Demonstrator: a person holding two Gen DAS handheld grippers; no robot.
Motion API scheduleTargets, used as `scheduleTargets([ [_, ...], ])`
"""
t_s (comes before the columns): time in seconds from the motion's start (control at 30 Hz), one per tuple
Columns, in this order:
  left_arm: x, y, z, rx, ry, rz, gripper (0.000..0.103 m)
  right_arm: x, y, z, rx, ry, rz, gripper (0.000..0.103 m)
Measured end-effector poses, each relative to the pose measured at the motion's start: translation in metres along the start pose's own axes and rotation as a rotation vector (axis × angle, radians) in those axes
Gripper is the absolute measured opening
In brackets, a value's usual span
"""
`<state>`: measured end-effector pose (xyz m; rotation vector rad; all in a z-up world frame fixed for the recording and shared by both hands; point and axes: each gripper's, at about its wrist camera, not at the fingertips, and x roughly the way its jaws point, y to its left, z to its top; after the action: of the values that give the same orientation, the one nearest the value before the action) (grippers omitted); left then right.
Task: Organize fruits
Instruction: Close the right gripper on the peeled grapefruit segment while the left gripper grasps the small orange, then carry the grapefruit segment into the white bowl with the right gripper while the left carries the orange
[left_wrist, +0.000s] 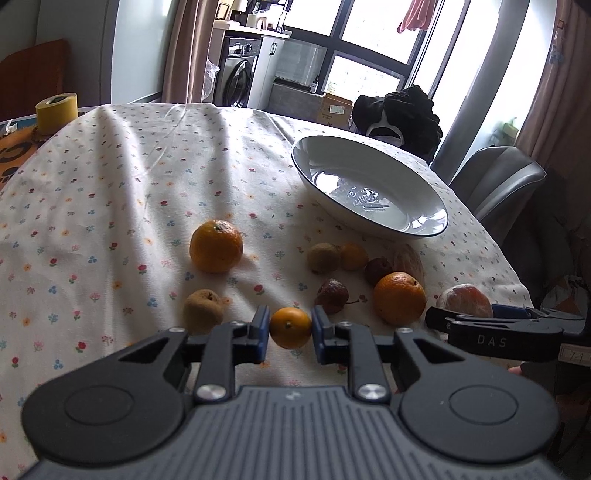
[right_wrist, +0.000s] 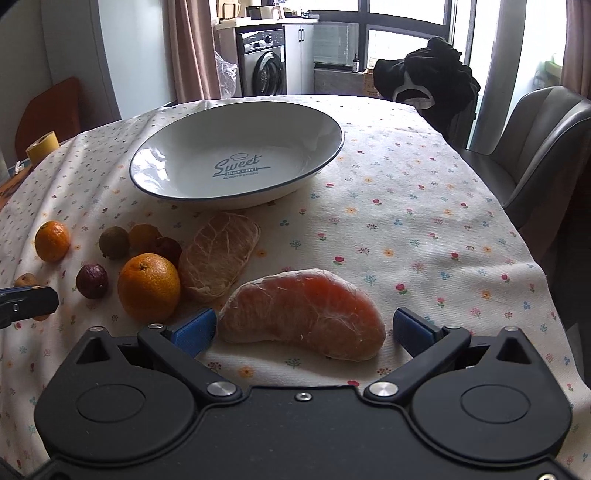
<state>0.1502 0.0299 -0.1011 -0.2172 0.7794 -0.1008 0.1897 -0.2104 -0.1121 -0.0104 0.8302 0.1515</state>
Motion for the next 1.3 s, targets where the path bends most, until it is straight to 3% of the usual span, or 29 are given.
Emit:
scheduleTargets([
  [0.1, 0.001, 0.001, 0.0, -0.006, -0.001, 0.001, 0.023, 0.0, 0.001, -0.002, 0.006, -0.007, -0.012, 0.103],
  [0.23, 0.002, 0.002, 0.001, -0.007, -0.001, 0.002, 0.023, -0.005, 0.003, -0.003, -0.013, -0.021, -0.01, 0.09],
  [0.47, 0.002, -0.002, 0.007, 0.006, -0.015, 0.0, 0.023, -0.009, -0.007, 0.002, 0.029, -0.025, 0.037, 0.089],
  [1.3, 0.018, -0.019, 0.058, 0.047, -0.075, 0.001, 0.023, -0.018, -0.01, 0.05, 0.011, -0.166, 0.15, 0.089],
])
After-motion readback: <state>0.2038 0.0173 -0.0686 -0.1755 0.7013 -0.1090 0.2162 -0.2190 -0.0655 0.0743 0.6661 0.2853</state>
